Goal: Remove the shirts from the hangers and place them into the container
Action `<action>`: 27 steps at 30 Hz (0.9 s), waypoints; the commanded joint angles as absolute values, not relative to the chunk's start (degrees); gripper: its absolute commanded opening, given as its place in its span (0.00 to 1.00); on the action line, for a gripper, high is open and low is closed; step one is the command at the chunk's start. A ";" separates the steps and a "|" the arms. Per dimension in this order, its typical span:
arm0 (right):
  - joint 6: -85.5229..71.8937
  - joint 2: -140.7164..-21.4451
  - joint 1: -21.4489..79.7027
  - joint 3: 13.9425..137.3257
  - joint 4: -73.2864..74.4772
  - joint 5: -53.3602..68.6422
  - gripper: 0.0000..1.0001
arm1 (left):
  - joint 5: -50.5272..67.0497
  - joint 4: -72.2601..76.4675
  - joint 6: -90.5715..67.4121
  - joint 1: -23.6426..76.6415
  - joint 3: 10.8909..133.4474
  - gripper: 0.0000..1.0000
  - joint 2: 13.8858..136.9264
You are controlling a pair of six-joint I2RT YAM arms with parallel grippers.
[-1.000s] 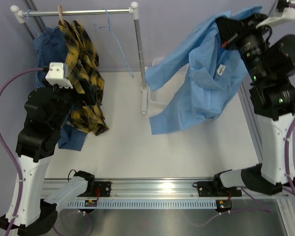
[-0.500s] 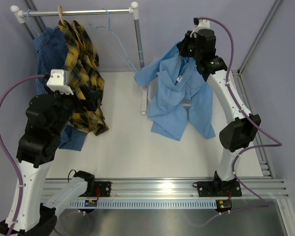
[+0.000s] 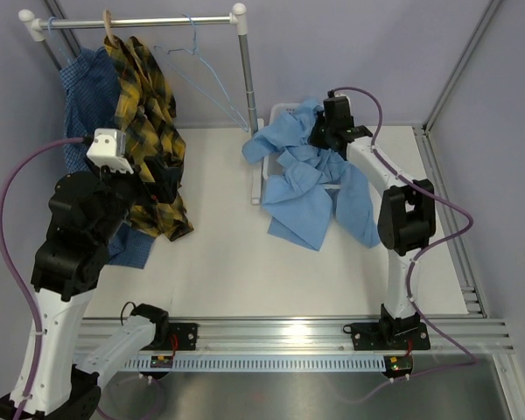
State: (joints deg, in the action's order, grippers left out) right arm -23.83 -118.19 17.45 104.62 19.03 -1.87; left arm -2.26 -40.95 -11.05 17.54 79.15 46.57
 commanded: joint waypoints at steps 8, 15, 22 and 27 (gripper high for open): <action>-31.55 -127.88 17.23 114.34 40.68 -4.30 0.12 | 2.37 -38.85 -12.39 17.23 78.58 0.99 48.34; -24.46 -123.15 17.23 117.86 40.26 -0.27 0.46 | 3.25 -38.94 -13.01 17.23 77.96 0.99 48.16; -16.18 -103.91 17.23 111.55 35.08 -1.22 0.90 | 2.81 -38.94 -12.22 17.31 79.89 0.99 48.60; -17.13 -90.39 17.23 93.72 32.35 -8.24 0.99 | 3.08 -38.94 -12.30 17.23 79.98 0.99 49.48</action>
